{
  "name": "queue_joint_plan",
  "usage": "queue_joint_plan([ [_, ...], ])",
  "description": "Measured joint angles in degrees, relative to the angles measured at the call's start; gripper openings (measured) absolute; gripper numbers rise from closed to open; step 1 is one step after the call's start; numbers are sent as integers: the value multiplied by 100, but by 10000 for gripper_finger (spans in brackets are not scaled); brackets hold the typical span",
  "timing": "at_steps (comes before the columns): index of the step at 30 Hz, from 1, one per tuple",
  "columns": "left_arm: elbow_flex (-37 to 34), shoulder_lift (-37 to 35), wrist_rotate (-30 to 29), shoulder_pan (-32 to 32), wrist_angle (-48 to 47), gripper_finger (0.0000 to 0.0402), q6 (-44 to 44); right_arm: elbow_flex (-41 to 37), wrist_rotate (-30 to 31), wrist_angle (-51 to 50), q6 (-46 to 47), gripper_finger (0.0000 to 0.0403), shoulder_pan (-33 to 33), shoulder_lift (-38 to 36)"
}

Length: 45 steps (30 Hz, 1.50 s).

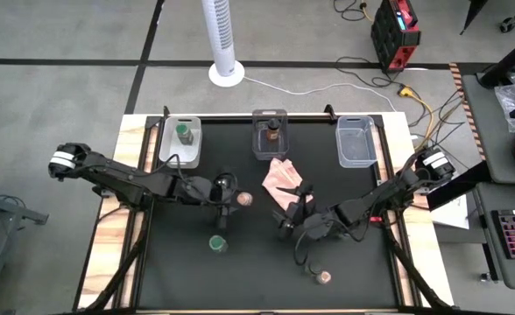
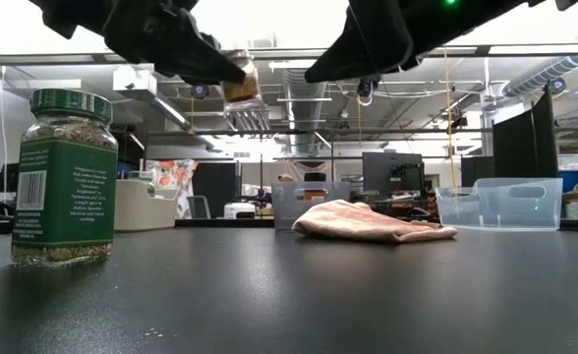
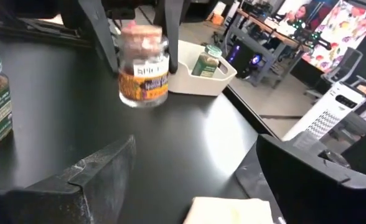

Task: Sort spices by type
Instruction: Put the left brown seasoning bottle into the transparent bin

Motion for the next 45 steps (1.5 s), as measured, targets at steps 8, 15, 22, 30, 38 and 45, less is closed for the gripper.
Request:
queue_joint_plan([
  [8, 0, 68, 1, -4, -89, 179, 2, 944, -10, -2149, 468, 319, 0, -4],
  [15, 0, 50, 1, -4, -256, 179, 3, 1963, -353, -5694, 2107, 284, -230, -11],
  [22, 100, 48, 2, -4, -448, 179, -34, 2069, -502, -6112, 2421, 232, -221, -74],
  [30, 175, 48, 17, -4, -652, 179, -117, 1940, -505, -5622, 2435, 173, 4, -39],
  [38, 175, 70, 66, -4, -433, 179, -144, 1899, -524, -4068, 1067, 118, 17, 210],
  [45, 160, 72, 70, -13, -520, 179, -339, 1899, -526, -3023, -123, 101, 4, 500],
])
